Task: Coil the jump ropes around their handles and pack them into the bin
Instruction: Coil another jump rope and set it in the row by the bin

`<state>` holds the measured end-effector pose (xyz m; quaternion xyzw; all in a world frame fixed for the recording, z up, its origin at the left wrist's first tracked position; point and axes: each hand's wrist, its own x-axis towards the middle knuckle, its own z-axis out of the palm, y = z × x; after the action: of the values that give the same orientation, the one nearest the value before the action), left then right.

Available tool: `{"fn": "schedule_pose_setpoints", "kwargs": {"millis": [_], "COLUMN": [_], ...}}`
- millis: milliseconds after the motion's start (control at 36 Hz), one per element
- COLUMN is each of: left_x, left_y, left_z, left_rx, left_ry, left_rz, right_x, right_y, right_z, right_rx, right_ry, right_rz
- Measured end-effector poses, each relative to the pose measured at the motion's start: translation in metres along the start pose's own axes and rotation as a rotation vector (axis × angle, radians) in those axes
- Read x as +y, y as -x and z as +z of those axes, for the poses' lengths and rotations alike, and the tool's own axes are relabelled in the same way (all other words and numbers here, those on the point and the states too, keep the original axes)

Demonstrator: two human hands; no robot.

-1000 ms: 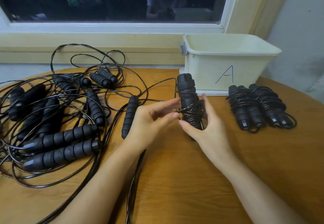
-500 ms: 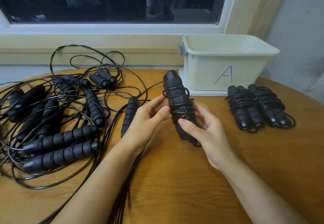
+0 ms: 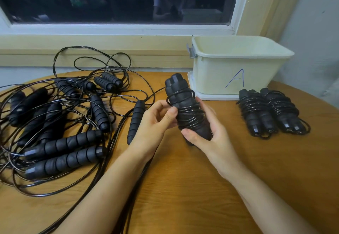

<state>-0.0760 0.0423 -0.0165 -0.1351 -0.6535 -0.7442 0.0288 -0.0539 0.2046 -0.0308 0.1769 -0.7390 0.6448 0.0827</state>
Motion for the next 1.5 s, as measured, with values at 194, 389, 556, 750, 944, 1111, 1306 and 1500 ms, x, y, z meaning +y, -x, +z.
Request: {"fn": "schedule_pose_setpoints", "kwargs": {"millis": [194, 389, 556, 750, 944, 1111, 1306, 1500], "left_x": [0.000, 0.004, 0.003, 0.003, 0.002, 0.002, 0.006, 0.004], "left_y": [0.000, -0.001, -0.002, -0.002, -0.001, 0.001, 0.003, 0.002], "left_z": [0.000, -0.003, -0.005, -0.006, -0.002, 0.003, 0.005, 0.000], "left_rx": [0.062, 0.059, 0.055, 0.030, 0.063, 0.097, 0.115, 0.053], "left_ry": [-0.045, -0.054, -0.014, 0.053, 0.106, 0.059, -0.013, -0.085], "left_rz": [0.027, 0.041, 0.008, -0.016, -0.029, 0.001, 0.108, 0.134], "right_x": [-0.002, -0.003, -0.002, -0.003, -0.006, 0.004, 0.009, -0.001], "right_y": [0.001, 0.000, -0.002, -0.003, -0.001, -0.002, -0.001, 0.001], "right_z": [0.000, -0.001, -0.003, -0.003, -0.004, -0.006, -0.002, 0.001], "right_rx": [0.057, 0.073, 0.041, 0.013, 0.106, 0.217, 0.180, 0.141], "right_ry": [-0.066, -0.187, -0.251, -0.362, -0.271, 0.029, 0.124, 0.216], "right_rz": [-0.015, 0.002, 0.058, 0.134, 0.042, -0.142, -0.129, -0.116]}}
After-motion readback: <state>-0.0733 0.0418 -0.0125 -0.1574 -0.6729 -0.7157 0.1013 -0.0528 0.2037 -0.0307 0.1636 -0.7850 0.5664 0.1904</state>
